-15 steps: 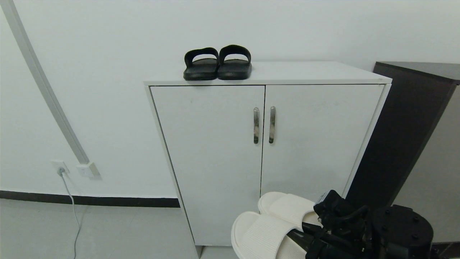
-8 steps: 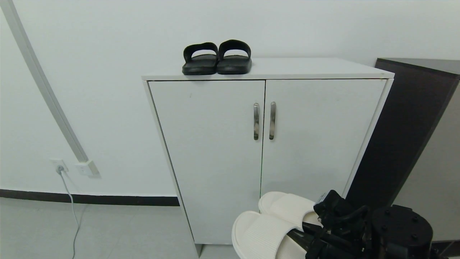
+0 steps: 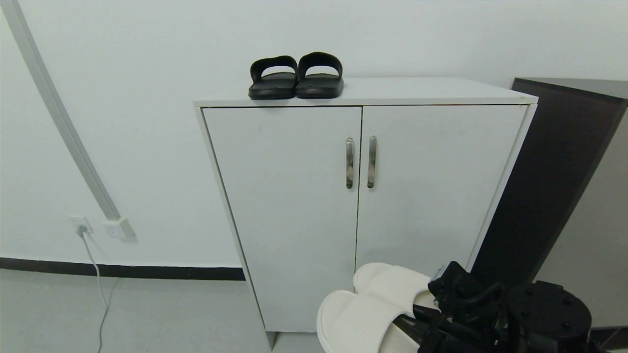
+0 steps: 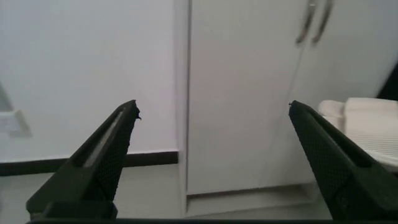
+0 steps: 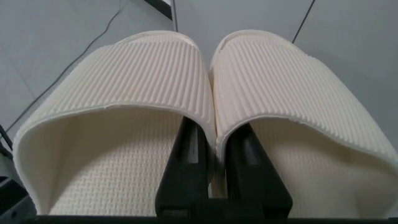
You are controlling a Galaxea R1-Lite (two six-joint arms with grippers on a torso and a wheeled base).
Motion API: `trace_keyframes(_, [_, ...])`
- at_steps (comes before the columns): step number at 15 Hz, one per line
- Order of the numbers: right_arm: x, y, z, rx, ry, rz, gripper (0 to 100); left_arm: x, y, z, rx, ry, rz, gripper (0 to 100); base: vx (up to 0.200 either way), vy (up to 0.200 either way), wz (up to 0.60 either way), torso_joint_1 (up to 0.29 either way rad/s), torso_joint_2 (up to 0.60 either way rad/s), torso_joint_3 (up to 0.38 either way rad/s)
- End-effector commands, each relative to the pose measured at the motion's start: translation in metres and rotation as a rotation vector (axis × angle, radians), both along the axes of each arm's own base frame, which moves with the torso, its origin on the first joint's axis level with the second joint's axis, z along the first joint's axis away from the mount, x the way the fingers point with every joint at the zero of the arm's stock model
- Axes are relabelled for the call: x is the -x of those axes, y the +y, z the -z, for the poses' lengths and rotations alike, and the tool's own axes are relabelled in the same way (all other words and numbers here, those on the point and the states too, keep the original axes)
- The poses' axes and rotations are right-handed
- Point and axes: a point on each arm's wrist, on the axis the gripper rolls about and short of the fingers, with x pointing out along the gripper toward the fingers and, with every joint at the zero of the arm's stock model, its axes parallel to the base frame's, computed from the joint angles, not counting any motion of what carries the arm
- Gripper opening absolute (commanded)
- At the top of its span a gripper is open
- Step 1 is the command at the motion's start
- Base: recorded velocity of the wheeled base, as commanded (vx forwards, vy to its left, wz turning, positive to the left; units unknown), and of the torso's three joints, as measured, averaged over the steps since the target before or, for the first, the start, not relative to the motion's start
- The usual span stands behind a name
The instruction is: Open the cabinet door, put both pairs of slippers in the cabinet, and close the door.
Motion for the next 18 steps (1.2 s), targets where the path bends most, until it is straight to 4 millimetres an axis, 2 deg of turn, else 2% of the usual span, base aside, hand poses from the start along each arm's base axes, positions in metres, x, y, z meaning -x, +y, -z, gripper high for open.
trace_keyframes(1, [0.002,-0.001,0.002,0.01,0.007,-0.005,0,-0.042,-0.004,-0.027,0.009,0.123,0.158,100,0.0,0.0,0.0,0.0,0.0,0.0])
trace_keyframes(4, [0.001,0.001,0.005,0.017,0.012,-0.002,0,-0.083,-0.007,-0.045,0.014,0.147,0.276,100,0.0,0.0,0.0,0.0,0.0,0.0])
trace_keyframes(5, [0.0,0.001,0.005,0.019,0.013,-0.001,0,-0.086,-0.008,-0.047,0.013,0.144,0.279,100,0.0,0.0,0.0,0.0,0.0,0.0])
trace_keyframes(7, [0.0,0.001,0.006,0.017,0.013,0.0,0,-0.128,-0.012,-0.074,0.003,0.066,0.319,100,0.0,0.0,0.0,0.0,0.0,0.0])
trace_keyframes(9, [0.0,0.001,0.005,0.011,0.008,-0.002,0,-0.155,-0.023,-0.092,-0.002,0.026,0.373,100,0.0,0.0,0.0,0.0,0.0,0.0])
trace_keyframes(12, [0.0,0.002,0.005,0.006,0.005,-0.003,0,-0.174,-0.05,-0.116,0.004,-0.01,0.479,100,0.0,0.0,0.0,0.0,0.0,0.0])
trace_keyframes(18, [-0.001,0.002,0.006,0.008,0.009,-0.004,0,-0.219,-0.12,-0.103,-0.009,0.044,0.626,100,0.0,0.0,0.0,0.0,0.0,0.0])
